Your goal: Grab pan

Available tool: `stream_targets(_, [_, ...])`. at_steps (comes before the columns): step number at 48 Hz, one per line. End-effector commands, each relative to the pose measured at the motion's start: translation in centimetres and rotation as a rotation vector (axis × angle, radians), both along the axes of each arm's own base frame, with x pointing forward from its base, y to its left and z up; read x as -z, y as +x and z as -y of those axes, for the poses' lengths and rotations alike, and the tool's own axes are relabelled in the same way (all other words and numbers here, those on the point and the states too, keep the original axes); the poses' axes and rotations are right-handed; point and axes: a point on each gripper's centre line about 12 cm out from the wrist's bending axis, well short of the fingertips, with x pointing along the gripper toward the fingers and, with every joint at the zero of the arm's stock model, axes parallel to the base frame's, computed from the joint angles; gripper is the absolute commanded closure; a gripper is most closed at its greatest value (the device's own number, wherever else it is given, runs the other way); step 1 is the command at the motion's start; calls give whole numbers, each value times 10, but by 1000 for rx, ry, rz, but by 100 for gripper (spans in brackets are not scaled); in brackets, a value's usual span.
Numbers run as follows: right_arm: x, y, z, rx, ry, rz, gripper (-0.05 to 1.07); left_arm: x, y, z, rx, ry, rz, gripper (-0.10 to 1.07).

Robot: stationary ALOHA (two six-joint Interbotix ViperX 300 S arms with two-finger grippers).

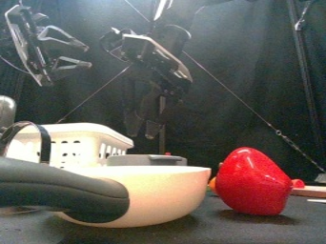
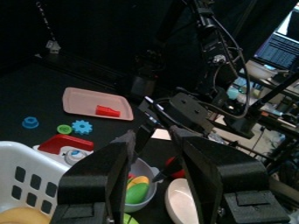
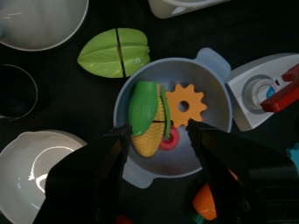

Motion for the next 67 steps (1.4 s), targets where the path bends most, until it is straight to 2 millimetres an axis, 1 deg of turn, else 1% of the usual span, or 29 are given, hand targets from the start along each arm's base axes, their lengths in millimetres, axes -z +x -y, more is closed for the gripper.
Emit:
stream_targets(1, [-30, -1, -25, -38, 42, 69, 15, -4, 1, -1, -5, 3, 14, 19])
stream_targets(5, [-33, -4, -47, -64, 78, 67, 15, -3, 1, -1, -4, 4, 10, 19])
stream_targets(11, [-41, -10, -62, -51, 129, 38, 15, -3, 1, -1, -5, 3, 11, 19])
stream_targets(14, [-48, -14, -64, -28, 150, 14, 15, -3, 1, -1, -5, 2, 9, 19])
stream_targets(17, [-51, -18, -67, -9, 169, -16, 15, -2, 1, -1, -7, 2, 9, 19])
stream_targets(20, [-51, -18, -69, 27, 184, -32, 15, -2, 1, -1, -7, 2, 9, 19])
stream_targets(24, [-50, -18, -67, 101, 191, -29, 15, -1, 0, -2, -9, 4, 6, 19])
stream_targets(29, [-40, -19, -63, 145, 167, -29, 15, -1, 0, -3, -13, 2, 4, 19])
stream_targets(33, [-30, -19, -66, 130, 166, -32, 15, -1, 0, -3, -16, 2, 4, 19])
stream_targets(40, [-20, -19, -71, 116, 203, -22, 15, -1, 0, -5, -22, 2, 4, 19])
stream_targets(48, [-7, -23, -68, 118, 205, -40, 15, 0, 0, -5, -24, 2, 3, 19])
stream_targets(60, [16, -25, -73, 103, 260, -33, 16, 0, -1, -5, -25, 2, 3, 19])
stream_targets(67, [30, -26, -68, 103, 265, -35, 16, 0, -1, -5, -25, 2, 3, 19])
